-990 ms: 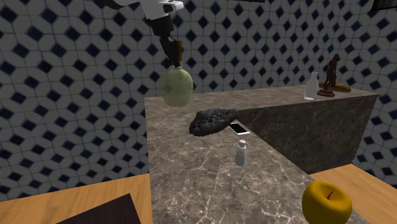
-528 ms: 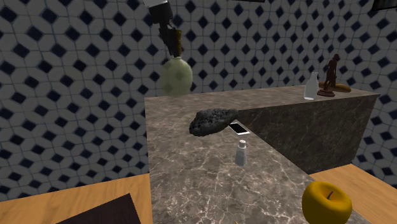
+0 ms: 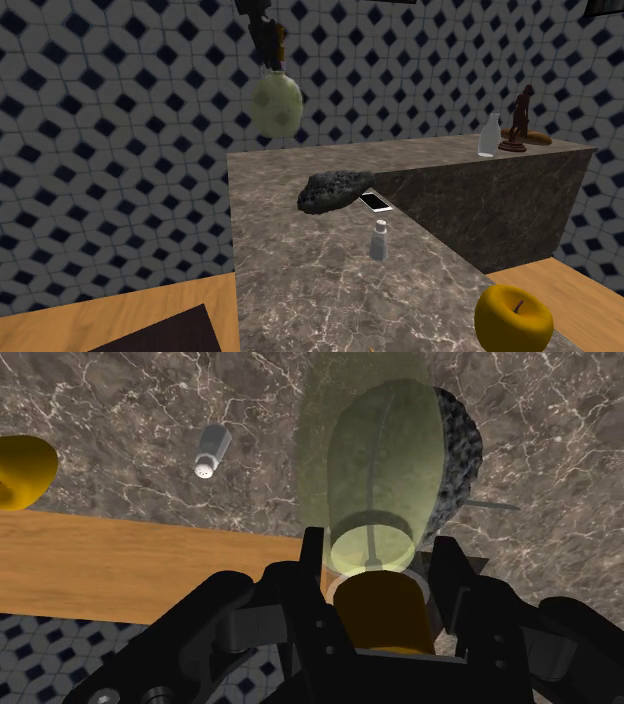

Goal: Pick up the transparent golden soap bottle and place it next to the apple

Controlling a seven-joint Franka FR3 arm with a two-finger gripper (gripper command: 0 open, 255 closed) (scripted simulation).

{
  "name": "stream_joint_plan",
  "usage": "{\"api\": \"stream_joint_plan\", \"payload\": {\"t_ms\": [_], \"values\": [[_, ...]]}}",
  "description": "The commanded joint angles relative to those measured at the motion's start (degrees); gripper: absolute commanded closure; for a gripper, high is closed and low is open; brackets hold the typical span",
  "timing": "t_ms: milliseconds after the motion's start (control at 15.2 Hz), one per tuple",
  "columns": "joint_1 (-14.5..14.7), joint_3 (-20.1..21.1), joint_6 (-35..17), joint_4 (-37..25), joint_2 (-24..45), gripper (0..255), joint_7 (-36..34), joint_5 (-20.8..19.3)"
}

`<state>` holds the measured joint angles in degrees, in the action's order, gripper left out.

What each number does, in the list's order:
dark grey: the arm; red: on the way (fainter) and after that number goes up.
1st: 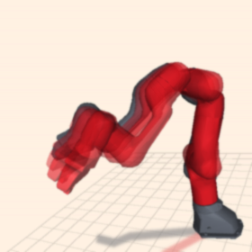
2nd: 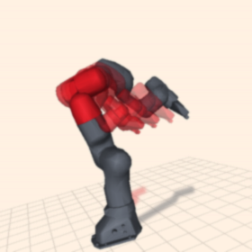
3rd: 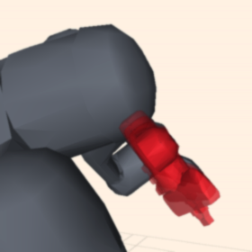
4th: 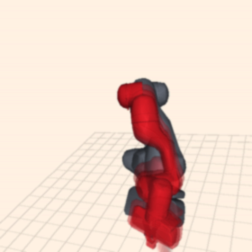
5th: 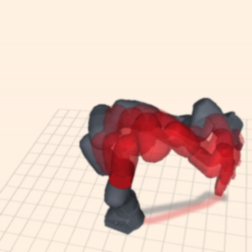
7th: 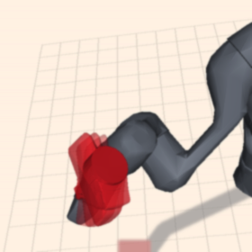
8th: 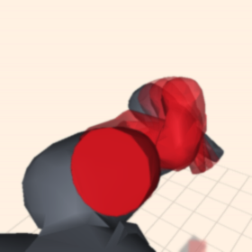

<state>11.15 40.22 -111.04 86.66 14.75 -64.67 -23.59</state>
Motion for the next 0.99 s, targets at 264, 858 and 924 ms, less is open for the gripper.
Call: {"api": "stream_joint_plan", "payload": {"t_ms": [264,858,924], "values": [[-5.27,-0.99,-1.86,3.25,-3.8,255,6.26,4.04],[-14.52,-5.02,-6.16,8.65,-8.7,255,20.12,11.21],[-15.34,-5.56,-6.44,8.86,-8.89,255,21.61,11.81]]}}
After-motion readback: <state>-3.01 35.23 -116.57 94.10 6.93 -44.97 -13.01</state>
